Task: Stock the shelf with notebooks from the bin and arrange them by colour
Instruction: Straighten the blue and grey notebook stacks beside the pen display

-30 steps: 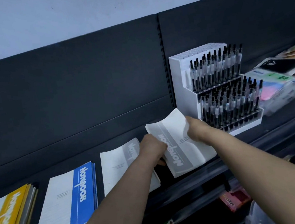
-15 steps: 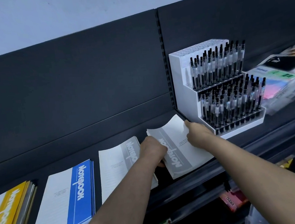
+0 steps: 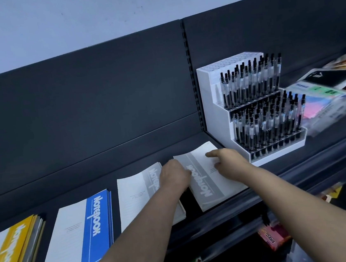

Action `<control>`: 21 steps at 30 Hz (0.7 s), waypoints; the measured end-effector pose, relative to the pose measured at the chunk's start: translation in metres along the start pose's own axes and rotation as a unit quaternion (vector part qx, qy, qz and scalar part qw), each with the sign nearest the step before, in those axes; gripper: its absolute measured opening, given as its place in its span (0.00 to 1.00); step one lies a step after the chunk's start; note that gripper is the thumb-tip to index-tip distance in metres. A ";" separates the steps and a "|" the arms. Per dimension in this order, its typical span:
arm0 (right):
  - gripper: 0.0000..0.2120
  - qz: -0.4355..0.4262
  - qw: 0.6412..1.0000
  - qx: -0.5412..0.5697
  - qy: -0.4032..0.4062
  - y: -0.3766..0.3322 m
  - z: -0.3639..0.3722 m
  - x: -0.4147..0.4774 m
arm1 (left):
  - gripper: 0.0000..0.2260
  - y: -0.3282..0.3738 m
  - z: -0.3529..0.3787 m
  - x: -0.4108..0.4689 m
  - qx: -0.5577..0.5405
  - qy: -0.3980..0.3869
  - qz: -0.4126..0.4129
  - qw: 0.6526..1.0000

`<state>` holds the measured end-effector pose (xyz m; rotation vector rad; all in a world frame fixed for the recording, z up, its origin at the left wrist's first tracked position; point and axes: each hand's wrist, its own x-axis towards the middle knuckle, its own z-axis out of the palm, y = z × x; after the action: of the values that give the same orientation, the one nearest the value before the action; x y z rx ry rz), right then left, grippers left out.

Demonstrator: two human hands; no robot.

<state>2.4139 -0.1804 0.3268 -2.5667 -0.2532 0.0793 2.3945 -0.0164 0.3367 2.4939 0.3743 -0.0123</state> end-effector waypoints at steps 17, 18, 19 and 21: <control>0.17 -0.218 0.975 -0.045 0.015 -0.105 0.074 -0.028 | 0.10 -0.125 -0.110 -0.025 -0.089 0.101 0.040 0.990; 0.18 -0.229 0.971 -0.066 0.013 -0.110 0.077 -0.029 | 0.11 -0.130 -0.112 -0.021 -0.056 0.105 0.038 0.992; 0.18 -0.237 0.968 -0.076 0.007 -0.114 0.079 -0.029 | 0.12 -0.133 -0.113 -0.015 -0.030 0.104 0.040 0.993; 0.16 -0.251 0.963 -0.093 0.001 -0.119 0.085 -0.029 | 0.13 -0.138 -0.114 -0.003 0.004 0.088 0.046 0.995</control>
<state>2.3565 -0.0431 0.3192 -2.5997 -0.9399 -0.1424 2.3458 0.1555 0.3507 2.5253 0.3311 0.2466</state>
